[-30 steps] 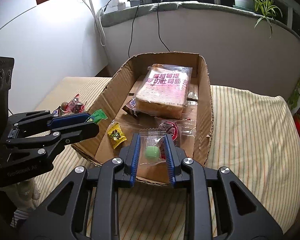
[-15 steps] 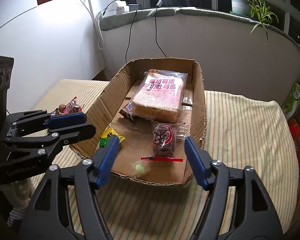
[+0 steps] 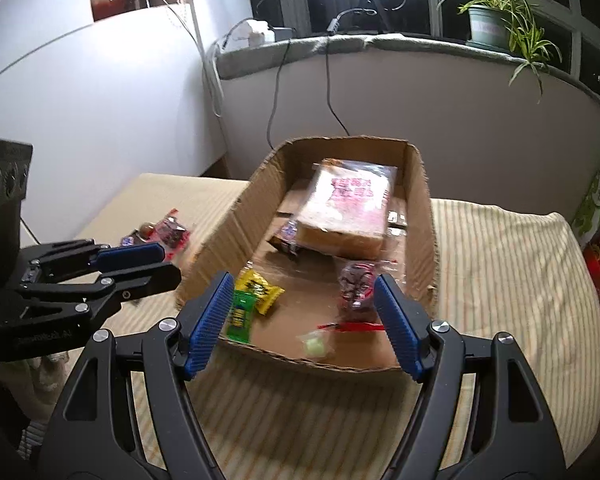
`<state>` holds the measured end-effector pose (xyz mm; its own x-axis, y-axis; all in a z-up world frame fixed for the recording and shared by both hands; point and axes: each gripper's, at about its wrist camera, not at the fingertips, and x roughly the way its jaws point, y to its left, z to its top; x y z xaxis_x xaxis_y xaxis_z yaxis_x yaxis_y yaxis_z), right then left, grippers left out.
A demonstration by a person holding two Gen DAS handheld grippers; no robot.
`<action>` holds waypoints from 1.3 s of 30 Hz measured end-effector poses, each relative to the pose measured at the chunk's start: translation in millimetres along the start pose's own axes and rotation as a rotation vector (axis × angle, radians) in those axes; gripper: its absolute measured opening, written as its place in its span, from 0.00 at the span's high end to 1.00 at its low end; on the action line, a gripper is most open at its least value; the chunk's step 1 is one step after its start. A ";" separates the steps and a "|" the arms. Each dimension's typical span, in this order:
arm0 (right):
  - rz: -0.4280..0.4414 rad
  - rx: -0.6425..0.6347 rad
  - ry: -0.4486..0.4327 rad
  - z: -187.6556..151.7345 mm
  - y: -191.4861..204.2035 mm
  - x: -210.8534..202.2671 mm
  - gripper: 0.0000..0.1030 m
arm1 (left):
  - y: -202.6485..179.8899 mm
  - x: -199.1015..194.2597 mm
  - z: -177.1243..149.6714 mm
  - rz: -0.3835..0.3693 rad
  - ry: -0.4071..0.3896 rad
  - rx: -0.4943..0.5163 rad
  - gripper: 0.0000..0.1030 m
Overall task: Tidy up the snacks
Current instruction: 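Move both tools back to the Snickers bar and dark chocolate packet, then grasp the Snickers bar with the left tool while the right tool grasps the dark chocolate packet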
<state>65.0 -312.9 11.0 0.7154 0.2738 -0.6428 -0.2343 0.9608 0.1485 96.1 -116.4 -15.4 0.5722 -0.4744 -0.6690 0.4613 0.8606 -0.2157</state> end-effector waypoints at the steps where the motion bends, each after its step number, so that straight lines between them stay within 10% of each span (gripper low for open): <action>1: 0.008 -0.004 -0.003 0.0 2.2 -0.6 0.27 | 5.7 -3.6 -2.7 0.012 -0.002 -0.009 0.67; 18: 0.190 -0.177 0.078 -11.1 87.5 15.3 0.22 | 100.6 -58.7 -56.4 0.187 -0.009 -0.195 0.57; 39: 0.347 -0.265 0.243 -13.8 167.9 90.0 0.45 | 153.8 -42.3 -49.4 0.096 0.017 -0.314 0.57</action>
<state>80.9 -127.6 -32.3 0.3986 0.5267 -0.7508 -0.6131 0.7619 0.2089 109.3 45.2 -55.4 0.5905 -0.3877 -0.7078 0.1731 0.9175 -0.3581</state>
